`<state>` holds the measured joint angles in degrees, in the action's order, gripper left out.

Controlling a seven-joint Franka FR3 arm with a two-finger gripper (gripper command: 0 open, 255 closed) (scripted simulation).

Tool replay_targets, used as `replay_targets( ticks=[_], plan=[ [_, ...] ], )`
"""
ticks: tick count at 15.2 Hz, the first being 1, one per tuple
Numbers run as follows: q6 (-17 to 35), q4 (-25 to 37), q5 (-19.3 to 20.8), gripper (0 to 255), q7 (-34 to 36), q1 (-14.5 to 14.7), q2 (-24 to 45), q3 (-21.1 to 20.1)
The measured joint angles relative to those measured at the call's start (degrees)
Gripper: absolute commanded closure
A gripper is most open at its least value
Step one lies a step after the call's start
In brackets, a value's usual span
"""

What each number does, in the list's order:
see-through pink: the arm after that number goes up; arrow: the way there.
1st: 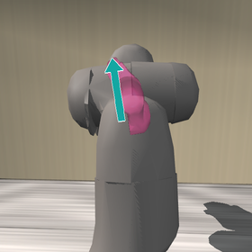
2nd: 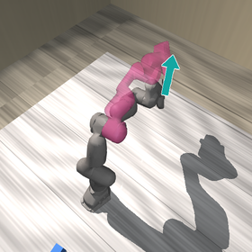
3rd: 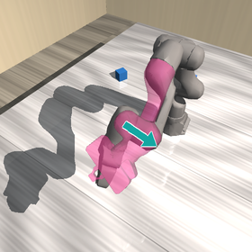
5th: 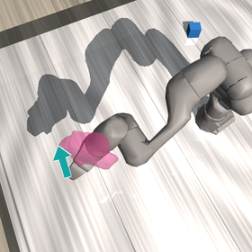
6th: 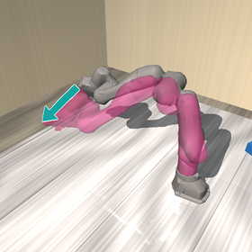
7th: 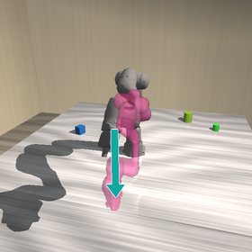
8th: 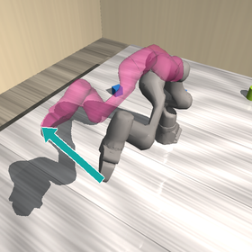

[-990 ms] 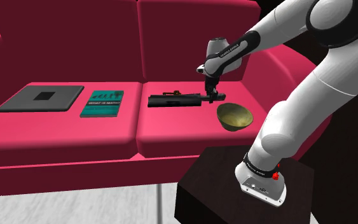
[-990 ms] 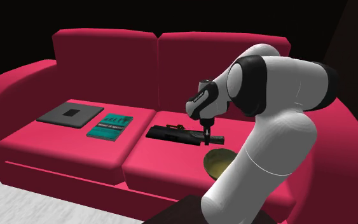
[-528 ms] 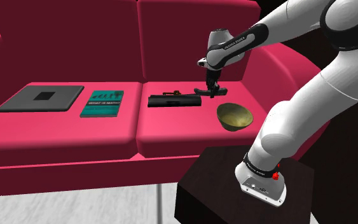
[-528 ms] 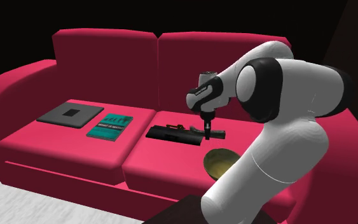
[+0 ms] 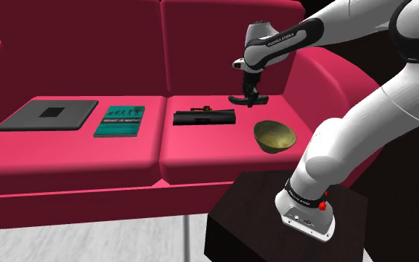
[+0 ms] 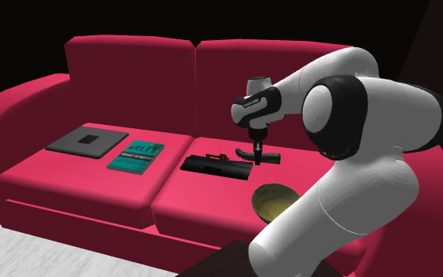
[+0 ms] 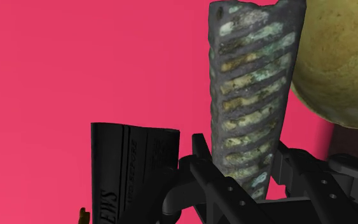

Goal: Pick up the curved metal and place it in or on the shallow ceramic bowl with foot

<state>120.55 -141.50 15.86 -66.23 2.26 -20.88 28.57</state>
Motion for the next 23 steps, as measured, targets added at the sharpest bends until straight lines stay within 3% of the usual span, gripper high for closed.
replay_targets(
  ticks=[5,14,18,23],
  plan=[
    [-4.0,2.4,-0.1,255,0.0,0.0,-1.6,-0.8],
    [-10.4,-12.1,5.9,255,1.4,-6.9,-22.3,-3.8],
    [-16.1,-19.8,8.3,255,-0.6,-12.3,-35.6,-4.7],
    [-15.1,-24.1,10.2,255,-1.1,-14.3,-38.5,-3.7]
  ],
)
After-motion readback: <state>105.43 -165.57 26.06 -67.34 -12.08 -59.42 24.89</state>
